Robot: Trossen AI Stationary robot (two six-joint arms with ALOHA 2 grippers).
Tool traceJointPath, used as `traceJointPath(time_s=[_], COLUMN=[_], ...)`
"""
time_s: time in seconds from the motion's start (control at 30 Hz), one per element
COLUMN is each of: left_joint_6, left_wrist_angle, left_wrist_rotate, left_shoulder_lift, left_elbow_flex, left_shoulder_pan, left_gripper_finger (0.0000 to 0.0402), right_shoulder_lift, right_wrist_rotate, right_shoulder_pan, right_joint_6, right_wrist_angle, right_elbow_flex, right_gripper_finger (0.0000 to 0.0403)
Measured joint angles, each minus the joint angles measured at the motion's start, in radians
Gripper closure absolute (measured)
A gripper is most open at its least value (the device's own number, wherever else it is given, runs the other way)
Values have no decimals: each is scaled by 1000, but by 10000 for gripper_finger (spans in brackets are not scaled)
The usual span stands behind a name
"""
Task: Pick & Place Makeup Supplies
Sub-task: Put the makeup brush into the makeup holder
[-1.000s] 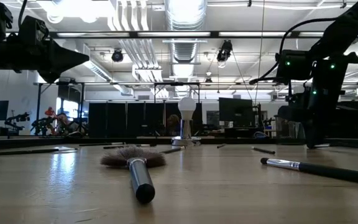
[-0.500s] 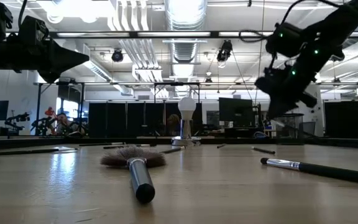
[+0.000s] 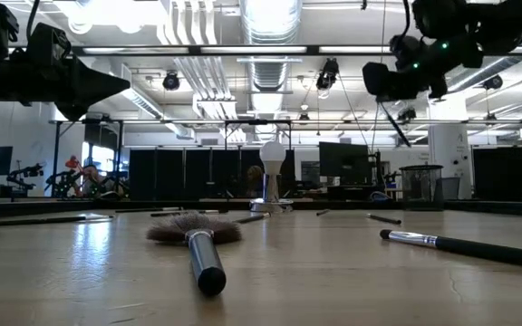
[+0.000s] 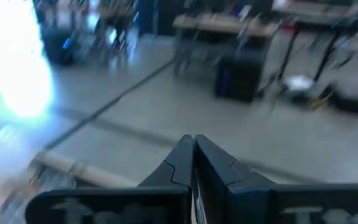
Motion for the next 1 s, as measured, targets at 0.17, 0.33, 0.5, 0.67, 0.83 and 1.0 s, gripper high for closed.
traceJointPath(time_s=[0.17,0.33,0.5,0.67,0.83,1.0], left_joint_6=[0,0,0,0,0,0], left_wrist_angle=[0,0,0,0,0,0], left_wrist_rotate=[0,0,0,0,0,0], left_shoulder_lift=[0,0,0,0,0,0], left_elbow_flex=[0,0,0,0,0,0], left_shoulder_pan=[0,0,0,0,0,0], left_gripper_finger=[401,401,401,401,401,401], right_shoulder_lift=[69,209,338,450,547,618], right_wrist_rotate=[-18,-44,-23,-2,3,11], right_shoulder_pan=[-126,-233,-270,-270,-265,-263], right_joint_6=[-79,-101,-106,-105,-102,-74], right_wrist_angle=[251,502,781,1064,1229,1229], right_elbow_flex=[-30,-79,-145,-239,-307,-311], right_gripper_finger=[394,394,394,394,394,394])
